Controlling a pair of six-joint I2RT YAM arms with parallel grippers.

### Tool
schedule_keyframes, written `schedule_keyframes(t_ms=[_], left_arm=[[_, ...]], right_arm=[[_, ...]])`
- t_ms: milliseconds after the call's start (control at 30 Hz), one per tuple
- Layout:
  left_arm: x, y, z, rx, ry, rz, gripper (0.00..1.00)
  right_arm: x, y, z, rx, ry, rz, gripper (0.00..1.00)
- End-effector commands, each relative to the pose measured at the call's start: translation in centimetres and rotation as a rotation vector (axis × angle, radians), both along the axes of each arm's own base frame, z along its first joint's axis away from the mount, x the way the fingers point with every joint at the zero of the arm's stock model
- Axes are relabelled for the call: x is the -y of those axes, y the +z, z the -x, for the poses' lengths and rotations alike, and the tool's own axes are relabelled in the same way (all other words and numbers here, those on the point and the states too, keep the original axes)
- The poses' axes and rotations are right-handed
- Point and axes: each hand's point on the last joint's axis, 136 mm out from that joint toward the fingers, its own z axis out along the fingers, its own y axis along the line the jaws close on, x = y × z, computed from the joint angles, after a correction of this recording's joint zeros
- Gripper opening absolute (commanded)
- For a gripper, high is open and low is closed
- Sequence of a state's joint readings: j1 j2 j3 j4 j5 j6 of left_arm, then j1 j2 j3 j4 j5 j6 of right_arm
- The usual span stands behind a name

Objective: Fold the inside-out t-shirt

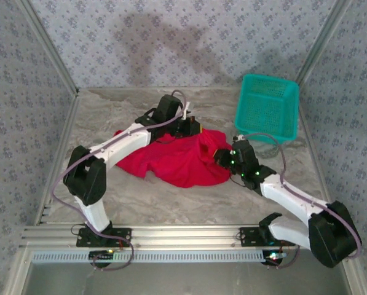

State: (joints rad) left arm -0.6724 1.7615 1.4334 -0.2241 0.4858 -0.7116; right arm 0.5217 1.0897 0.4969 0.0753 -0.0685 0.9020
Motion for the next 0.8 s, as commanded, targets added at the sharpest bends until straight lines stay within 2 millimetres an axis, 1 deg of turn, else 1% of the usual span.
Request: schedule_keyframes(t_ms=[0,100,200,267,333,367,400,467,600,667,700,767], left_arm=[[0.0,6.2,-1.5,0.080,0.044,0.185,0.00],[0.4,5.0,-0.7,0.023,0.037,0.240,0.00],[0.5,3.6,-0.5,-0.024,0.043,0.267,0.00],[0.6,2.5,-0.5,-0.053,0.043,0.260,0.00],[0.9,1.2,-0.4,-0.084,0.044,0.255,0.00],[0.9,0.8,-0.4,-0.092,0.049,0.252,0.00],[0.9,0.4,-0.5,-0.099,0.053,0.251,0.00],[0.9,0.0,-0.5,-0.109,0.056,0.249,0.00],[1.1,-0.5,-0.4,-0.128,0.054,0.258,0.00],[1.2,-0.6,-0.4,-0.136,0.056,0.263,0.00],[1.2,-0.6,-0.5,-0.137,0.057,0.267,0.00],[1.2,-0.7,-0.4,-0.142,0.057,0.267,0.00]], right_arm=[[3.4,-7.9,5.3,-0.238,0.031,0.192,0.00],[3.9,-7.5,5.3,-0.235,0.035,0.228,0.00],[4.8,-6.9,5.2,-0.254,0.031,0.305,0.00],[5.3,-5.8,5.2,-0.262,0.024,0.344,0.15],[5.1,-3.7,4.8,-0.226,0.022,0.351,0.31],[4.8,-2.7,4.7,-0.205,0.025,0.349,0.35],[4.3,-1.6,4.5,-0.175,0.033,0.341,0.37],[3.3,0.3,4.2,-0.126,0.049,0.317,0.35],[0.2,2.8,3.2,-0.040,0.114,0.256,0.21],[-1.2,3.3,2.2,-0.020,0.137,0.236,0.19],[-1.7,3.4,1.5,-0.012,0.140,0.238,0.20],[-2.3,2.9,0.1,-0.006,0.142,0.272,0.24]])
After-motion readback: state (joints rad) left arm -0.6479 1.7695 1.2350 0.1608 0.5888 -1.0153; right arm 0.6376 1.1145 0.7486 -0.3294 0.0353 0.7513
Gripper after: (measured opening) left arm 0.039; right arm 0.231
